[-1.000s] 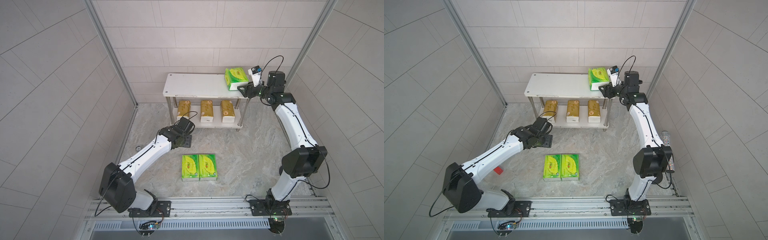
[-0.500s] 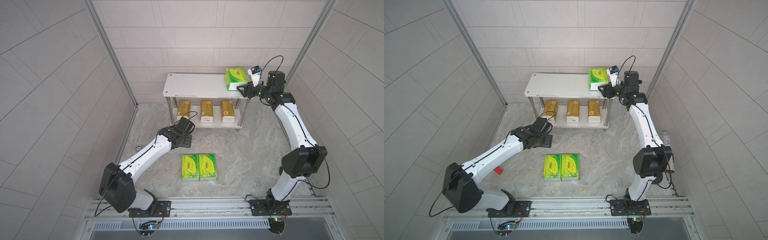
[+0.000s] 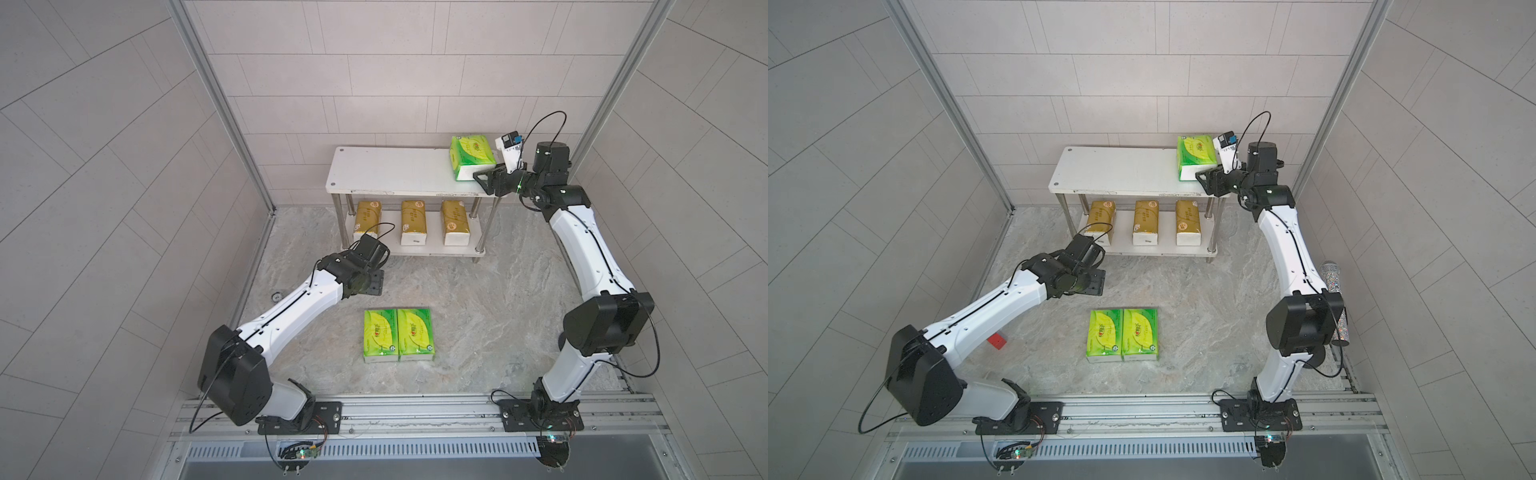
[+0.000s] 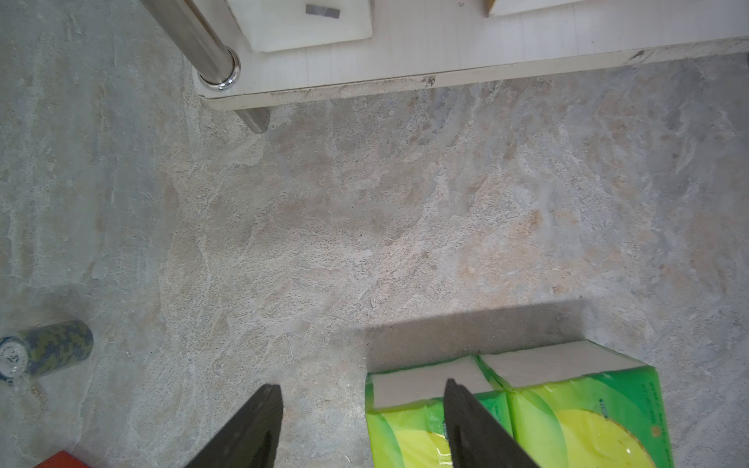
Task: Place the tissue boxes on the shelf by color
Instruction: Place a box of tissues on the shelf.
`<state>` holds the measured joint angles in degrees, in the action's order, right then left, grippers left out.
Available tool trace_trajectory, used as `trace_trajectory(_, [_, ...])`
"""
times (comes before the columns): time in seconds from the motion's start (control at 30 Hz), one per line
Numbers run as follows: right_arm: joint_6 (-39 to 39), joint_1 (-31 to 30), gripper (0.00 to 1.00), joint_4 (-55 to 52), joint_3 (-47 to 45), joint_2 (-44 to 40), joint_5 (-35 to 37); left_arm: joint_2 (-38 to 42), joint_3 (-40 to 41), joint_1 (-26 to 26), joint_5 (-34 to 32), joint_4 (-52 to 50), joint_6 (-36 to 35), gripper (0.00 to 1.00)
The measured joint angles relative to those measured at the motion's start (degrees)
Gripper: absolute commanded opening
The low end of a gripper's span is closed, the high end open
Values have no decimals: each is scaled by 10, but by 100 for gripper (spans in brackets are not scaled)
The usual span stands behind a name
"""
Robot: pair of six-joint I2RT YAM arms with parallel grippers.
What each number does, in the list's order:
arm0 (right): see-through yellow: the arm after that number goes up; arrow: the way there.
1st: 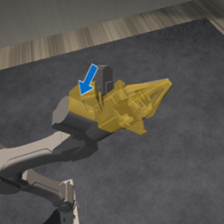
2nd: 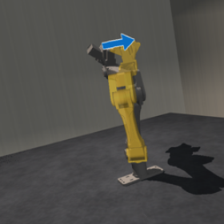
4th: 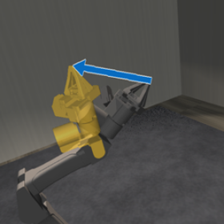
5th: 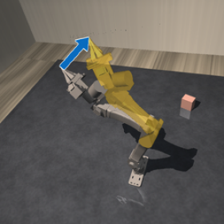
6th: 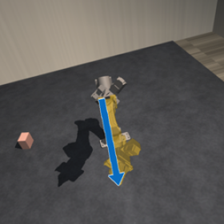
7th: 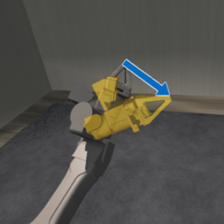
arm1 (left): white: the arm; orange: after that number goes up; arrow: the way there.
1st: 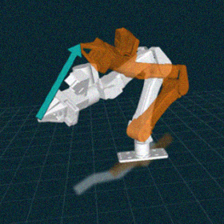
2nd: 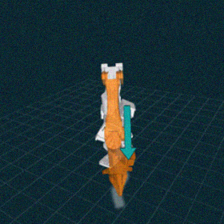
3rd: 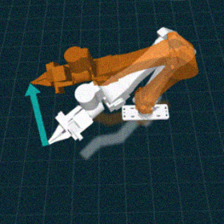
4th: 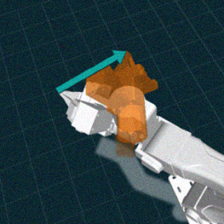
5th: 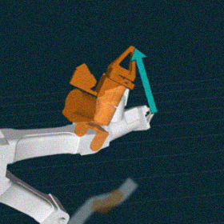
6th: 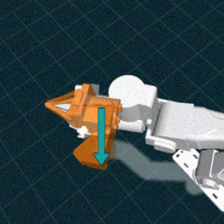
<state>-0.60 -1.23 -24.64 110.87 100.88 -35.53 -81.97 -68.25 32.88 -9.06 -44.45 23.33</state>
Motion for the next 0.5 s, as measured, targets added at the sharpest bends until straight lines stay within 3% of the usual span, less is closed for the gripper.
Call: trace_trajectory(0.5, [13,0,70,5,-2,-12,-5,0,0,0,0,0,1,71])
